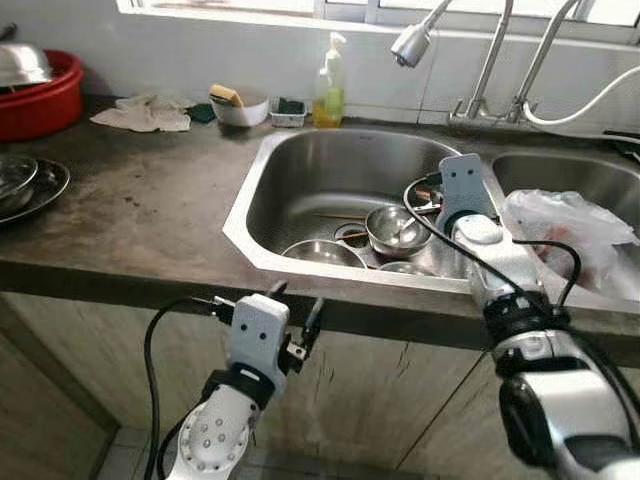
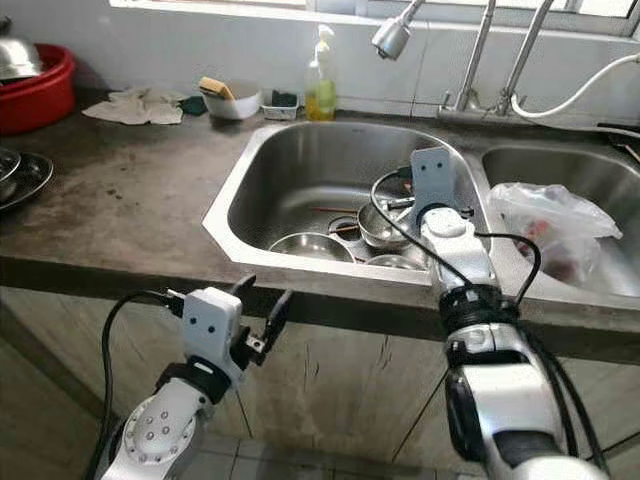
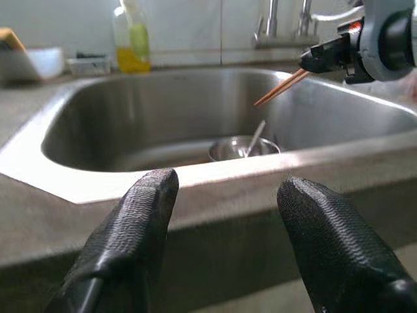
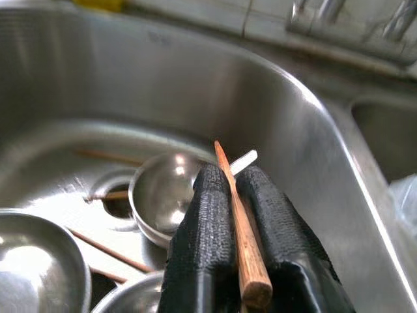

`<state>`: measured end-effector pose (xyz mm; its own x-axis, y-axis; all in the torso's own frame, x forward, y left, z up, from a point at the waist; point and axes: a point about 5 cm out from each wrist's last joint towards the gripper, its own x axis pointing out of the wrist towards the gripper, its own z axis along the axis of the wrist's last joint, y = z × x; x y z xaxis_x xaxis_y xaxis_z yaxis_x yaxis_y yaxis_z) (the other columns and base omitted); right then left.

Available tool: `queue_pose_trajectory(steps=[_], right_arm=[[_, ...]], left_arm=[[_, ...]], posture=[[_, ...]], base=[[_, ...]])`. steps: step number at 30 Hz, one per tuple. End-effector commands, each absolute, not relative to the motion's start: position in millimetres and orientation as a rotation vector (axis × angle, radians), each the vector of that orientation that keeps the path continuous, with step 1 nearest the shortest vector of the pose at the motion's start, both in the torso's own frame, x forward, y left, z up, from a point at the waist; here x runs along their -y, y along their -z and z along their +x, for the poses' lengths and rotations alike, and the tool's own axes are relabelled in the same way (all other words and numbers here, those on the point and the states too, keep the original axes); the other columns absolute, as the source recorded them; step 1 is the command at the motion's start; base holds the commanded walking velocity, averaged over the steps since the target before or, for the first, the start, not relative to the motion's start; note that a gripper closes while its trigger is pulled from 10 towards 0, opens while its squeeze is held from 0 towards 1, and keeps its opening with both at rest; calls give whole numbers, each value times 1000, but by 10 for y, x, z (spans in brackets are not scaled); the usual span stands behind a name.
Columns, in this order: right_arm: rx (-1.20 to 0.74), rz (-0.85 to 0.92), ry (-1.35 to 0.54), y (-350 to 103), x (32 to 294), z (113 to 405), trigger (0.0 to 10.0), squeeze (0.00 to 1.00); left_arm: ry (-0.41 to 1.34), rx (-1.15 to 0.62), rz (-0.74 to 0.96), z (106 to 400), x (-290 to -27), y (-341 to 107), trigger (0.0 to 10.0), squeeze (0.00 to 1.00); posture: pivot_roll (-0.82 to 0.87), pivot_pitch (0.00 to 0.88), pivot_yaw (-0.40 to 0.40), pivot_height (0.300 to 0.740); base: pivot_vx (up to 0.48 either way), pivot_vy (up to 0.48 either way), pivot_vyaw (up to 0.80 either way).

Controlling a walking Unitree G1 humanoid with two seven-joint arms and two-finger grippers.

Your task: Kitchen organization

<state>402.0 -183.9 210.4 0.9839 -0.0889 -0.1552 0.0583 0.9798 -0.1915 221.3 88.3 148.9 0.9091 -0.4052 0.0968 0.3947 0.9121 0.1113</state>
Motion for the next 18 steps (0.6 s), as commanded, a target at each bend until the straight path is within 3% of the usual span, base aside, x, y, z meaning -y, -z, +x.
queue_pose_trajectory(steps=[1, 5, 11, 12, 13, 14, 18], right_arm=[[-168, -192, 81, -2126, 1877, 4043, 10000, 0], [-142, -289, 84, -2158, 1873, 4071, 10000, 0], [-184, -282, 52, -2064, 1817, 4090, 10000, 4], [-184, -283, 51, -2056, 1813, 4089, 10000, 522], [-184, -283, 51, -2056, 1813, 4089, 10000, 522], [-180, -282, 49, -2056, 1808, 4090, 10000, 1000], [-160, -290, 53, -2079, 1811, 4095, 10000, 1000]], left_arm=[[415, 134, 101, 2190, -876, -1545, 10000, 0], [416, 130, 103, 2167, -885, -1552, 10000, 0], [414, 125, 104, 2166, -887, -1555, 10000, 0], [414, 125, 104, 2168, -887, -1553, 10000, 0], [414, 125, 104, 2168, -887, -1553, 10000, 0], [412, 124, 105, 2172, -889, -1553, 10000, 0], [408, 126, 109, 2190, -897, -1554, 10000, 0]], posture=[[66, 112, -86, 740], [69, 117, -86, 740], [70, 121, -89, 740], [70, 120, -88, 740], [70, 120, -88, 740], [70, 118, -88, 740], [69, 108, -87, 740]], base=[[0, 0, 0], [0, 0, 0], [0, 0, 0], [0, 0, 0], [0, 0, 0], [0, 0, 0], [0, 0, 0]])
